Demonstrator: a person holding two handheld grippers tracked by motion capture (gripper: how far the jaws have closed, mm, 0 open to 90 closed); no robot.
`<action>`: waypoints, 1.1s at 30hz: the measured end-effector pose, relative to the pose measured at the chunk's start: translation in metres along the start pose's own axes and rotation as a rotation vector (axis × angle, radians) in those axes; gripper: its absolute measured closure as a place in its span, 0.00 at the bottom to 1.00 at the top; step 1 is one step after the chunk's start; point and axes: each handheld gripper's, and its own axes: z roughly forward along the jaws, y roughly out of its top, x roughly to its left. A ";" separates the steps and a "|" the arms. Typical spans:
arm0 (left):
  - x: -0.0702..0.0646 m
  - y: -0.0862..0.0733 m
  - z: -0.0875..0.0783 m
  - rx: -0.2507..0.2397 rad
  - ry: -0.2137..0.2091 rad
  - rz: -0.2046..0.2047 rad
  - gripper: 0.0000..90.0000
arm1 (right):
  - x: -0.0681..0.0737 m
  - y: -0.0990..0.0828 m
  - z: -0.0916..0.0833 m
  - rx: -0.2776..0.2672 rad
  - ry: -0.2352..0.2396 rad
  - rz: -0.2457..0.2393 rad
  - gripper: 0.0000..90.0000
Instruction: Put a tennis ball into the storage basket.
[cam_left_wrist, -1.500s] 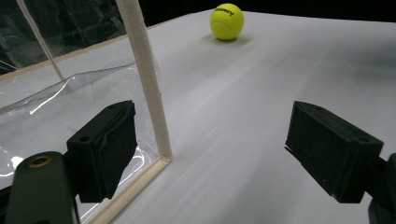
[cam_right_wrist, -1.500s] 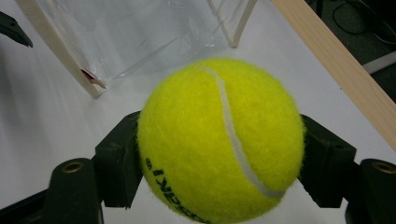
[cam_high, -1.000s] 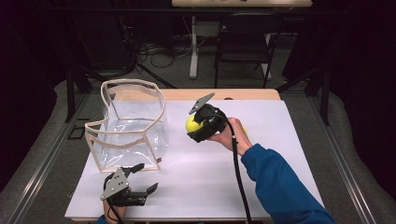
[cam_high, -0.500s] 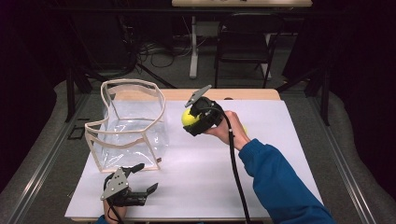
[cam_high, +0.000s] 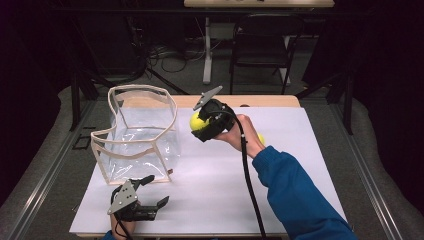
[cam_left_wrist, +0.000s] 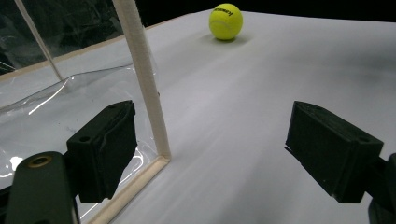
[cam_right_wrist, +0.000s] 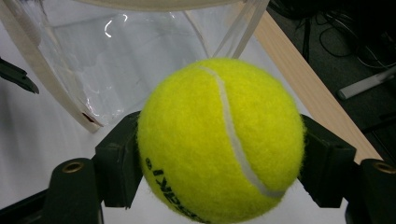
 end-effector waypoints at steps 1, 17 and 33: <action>0.000 0.000 0.000 0.000 0.000 0.000 0.18 | 0.000 0.000 0.000 0.000 0.000 0.000 0.29; -0.001 0.000 0.001 -0.001 0.000 0.002 0.18 | -0.002 0.013 -0.006 -0.023 -0.003 0.007 0.29; 0.000 0.000 0.001 -0.003 -0.002 0.000 0.18 | 0.000 0.027 -0.011 -0.044 -0.008 -0.013 0.29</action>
